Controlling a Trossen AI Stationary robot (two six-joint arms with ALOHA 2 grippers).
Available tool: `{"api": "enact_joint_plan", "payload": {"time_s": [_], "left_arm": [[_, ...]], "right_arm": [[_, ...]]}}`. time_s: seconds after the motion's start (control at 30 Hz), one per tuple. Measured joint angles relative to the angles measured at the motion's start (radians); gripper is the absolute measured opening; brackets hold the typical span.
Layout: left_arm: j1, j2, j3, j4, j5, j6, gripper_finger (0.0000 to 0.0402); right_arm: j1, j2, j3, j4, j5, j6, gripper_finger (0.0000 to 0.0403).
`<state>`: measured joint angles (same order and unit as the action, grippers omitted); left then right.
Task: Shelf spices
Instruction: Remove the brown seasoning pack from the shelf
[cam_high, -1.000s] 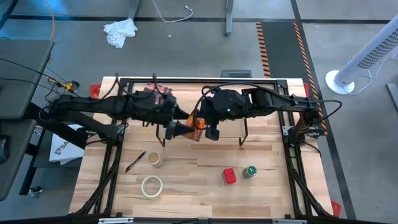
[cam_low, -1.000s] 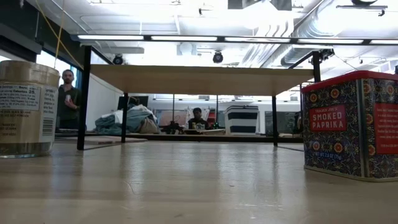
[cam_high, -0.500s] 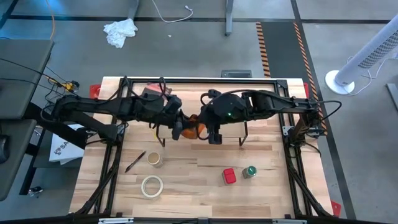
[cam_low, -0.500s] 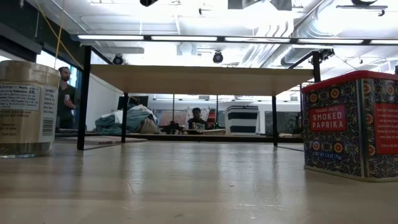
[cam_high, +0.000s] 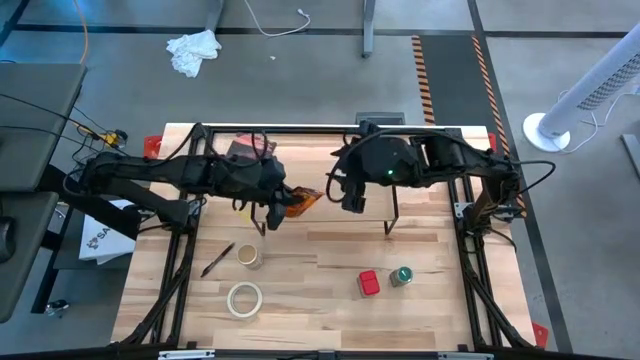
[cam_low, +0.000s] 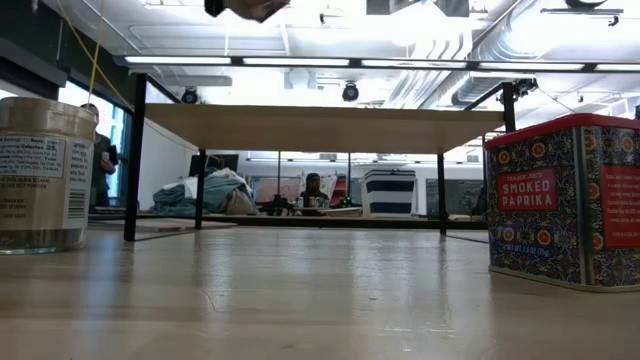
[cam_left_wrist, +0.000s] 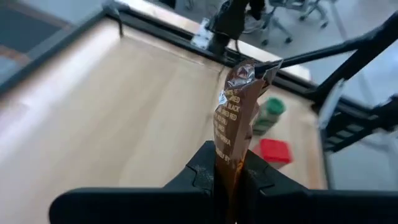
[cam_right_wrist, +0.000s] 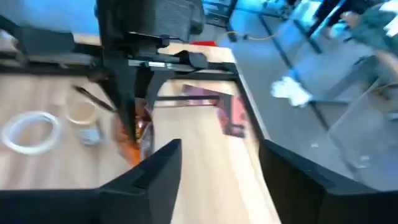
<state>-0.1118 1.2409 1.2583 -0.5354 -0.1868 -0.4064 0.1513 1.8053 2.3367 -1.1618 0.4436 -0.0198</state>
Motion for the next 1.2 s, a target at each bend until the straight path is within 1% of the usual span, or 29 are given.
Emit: {"api": "enact_joint_plan", "payload": {"time_s": [0.1, 0.13, 0.27, 0.37, 0.43, 0.5, 0.53, 0.57, 0.63, 0.7, 0.8, 1.03, 1.13, 1.2], "left_arm": [[-0.046, -0.021, 0.000, 0.021, -0.102, 0.046, 0.0014], [-0.059, -0.025, 0.000, 0.042, -0.139, 0.050, 0.0014], [-0.096, -0.031, 0.000, 0.144, -0.293, 0.045, 0.0014], [-0.098, -0.029, 0.000, 0.205, -0.339, 0.045, 0.0014], [-0.088, -0.027, 0.000, 0.268, -0.339, 0.051, 0.0014], [-0.079, -0.027, 0.000, 0.338, -0.323, 0.078, 0.0014], [-0.074, -0.028, 0.000, 0.370, -0.319, 0.093, 0.0014], [-0.069, -0.028, 0.000, 0.394, -0.317, 0.106, 0.0014], [-0.063, -0.028, 0.000, 0.412, -0.309, 0.125, 0.0014], [-0.056, -0.028, 0.000, 0.402, -0.274, 0.128, 0.0014], [-0.050, -0.019, 0.000, 0.399, -0.221, 0.123, 0.0014], [-0.050, -0.019, -0.001, 0.417, -0.219, 0.123, 0.0014], [-0.052, -0.017, -0.001, 0.423, -0.215, 0.123, 0.0014], [-0.055, -0.016, -0.001, 0.425, -0.223, 0.128, 0.0014]], "right_arm": [[0.000, 0.000, 0.016, 0.002, -0.157, 0.020, 0.0220], [0.001, 0.000, 0.018, 0.002, -0.184, 0.022, 0.0219], [0.016, 0.000, 0.018, 0.006, -0.186, 0.084, 0.0199], [0.036, 0.000, 0.018, 0.063, -0.212, 0.105, 0.0159], [0.053, 0.009, 0.018, 0.097, -0.211, 0.112, 0.0108], [0.065, 0.023, 0.018, 0.107, -0.210, 0.125, 0.0042], [0.066, 0.029, 0.018, 0.113, -0.209, 0.129, 0.0022], [0.064, 0.032, 0.017, 0.120, -0.208, 0.132, 0.0015], [0.060, 0.038, 0.016, 0.154, -0.193, 0.135, 0.0011], [0.056, 0.037, 0.018, 0.199, -0.164, 0.124, 0.0003], [0.046, 0.038, 0.018, 0.226, -0.136, 0.109, 0.0001], [0.016, 0.049, 0.018, 0.216, -0.129, 0.093, 0.0000], [0.004, 0.049, 0.018, 0.218, -0.061, 0.090, 0.0000], [-0.002, 0.049, 0.018, 0.219, 0.017, 0.090, 0.0000]]}}
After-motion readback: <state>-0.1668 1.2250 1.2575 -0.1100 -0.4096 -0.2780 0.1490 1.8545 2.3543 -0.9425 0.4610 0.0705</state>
